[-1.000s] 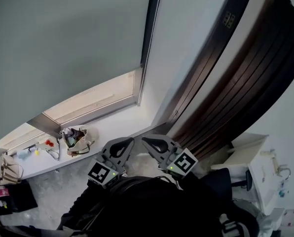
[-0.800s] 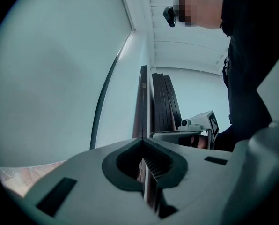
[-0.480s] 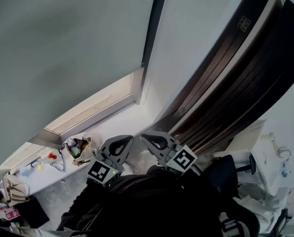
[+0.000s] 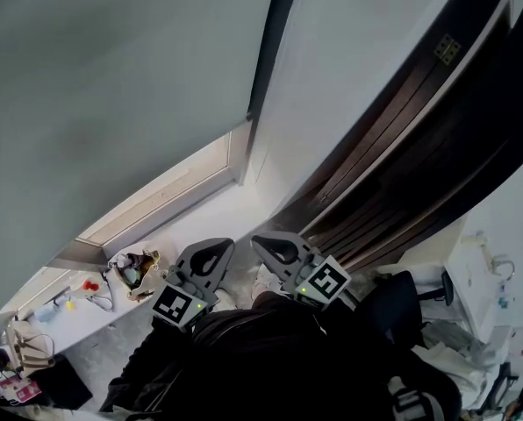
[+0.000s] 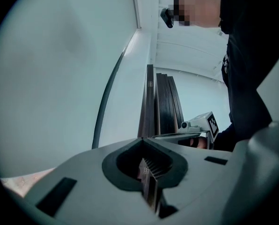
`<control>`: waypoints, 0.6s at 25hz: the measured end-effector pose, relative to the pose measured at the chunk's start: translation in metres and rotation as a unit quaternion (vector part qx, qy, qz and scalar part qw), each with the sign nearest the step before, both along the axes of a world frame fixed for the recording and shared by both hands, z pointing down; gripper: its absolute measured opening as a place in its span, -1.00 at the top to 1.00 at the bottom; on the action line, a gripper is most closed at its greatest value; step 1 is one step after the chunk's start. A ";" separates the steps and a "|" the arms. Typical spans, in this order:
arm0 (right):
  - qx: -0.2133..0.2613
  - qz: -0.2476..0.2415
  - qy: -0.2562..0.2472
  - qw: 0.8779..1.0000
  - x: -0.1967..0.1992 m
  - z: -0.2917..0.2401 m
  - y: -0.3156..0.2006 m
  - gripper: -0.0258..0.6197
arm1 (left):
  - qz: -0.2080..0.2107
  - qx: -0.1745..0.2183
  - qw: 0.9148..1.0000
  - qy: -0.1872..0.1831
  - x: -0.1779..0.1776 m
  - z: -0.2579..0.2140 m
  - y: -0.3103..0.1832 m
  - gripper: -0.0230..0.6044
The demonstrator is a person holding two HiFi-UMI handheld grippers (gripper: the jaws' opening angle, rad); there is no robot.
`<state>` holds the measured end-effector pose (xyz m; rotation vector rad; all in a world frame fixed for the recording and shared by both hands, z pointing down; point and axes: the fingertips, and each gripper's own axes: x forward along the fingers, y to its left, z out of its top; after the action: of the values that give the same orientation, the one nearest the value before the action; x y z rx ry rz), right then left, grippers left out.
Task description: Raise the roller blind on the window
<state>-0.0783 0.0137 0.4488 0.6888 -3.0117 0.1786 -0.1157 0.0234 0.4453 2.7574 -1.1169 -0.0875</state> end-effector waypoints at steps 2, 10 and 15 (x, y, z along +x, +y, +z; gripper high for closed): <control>-0.001 0.000 -0.003 1.000 0.002 0.000 -0.012 0.91 | -0.005 0.001 1.000 0.003 0.000 -0.001 -0.010 0.91; 0.019 -0.008 -0.008 1.000 0.014 -0.016 -0.065 0.91 | -0.030 0.006 1.000 -0.007 0.013 -0.014 -0.067 0.91; 0.022 -0.009 -0.019 1.000 0.038 -0.020 -0.097 0.91 | -0.050 0.018 0.998 -0.015 0.031 -0.031 -0.113 0.91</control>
<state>-0.0405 -0.0830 0.4288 0.6696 -3.0647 0.1278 -0.0845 -0.0896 0.4141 2.7429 -1.2734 -0.0795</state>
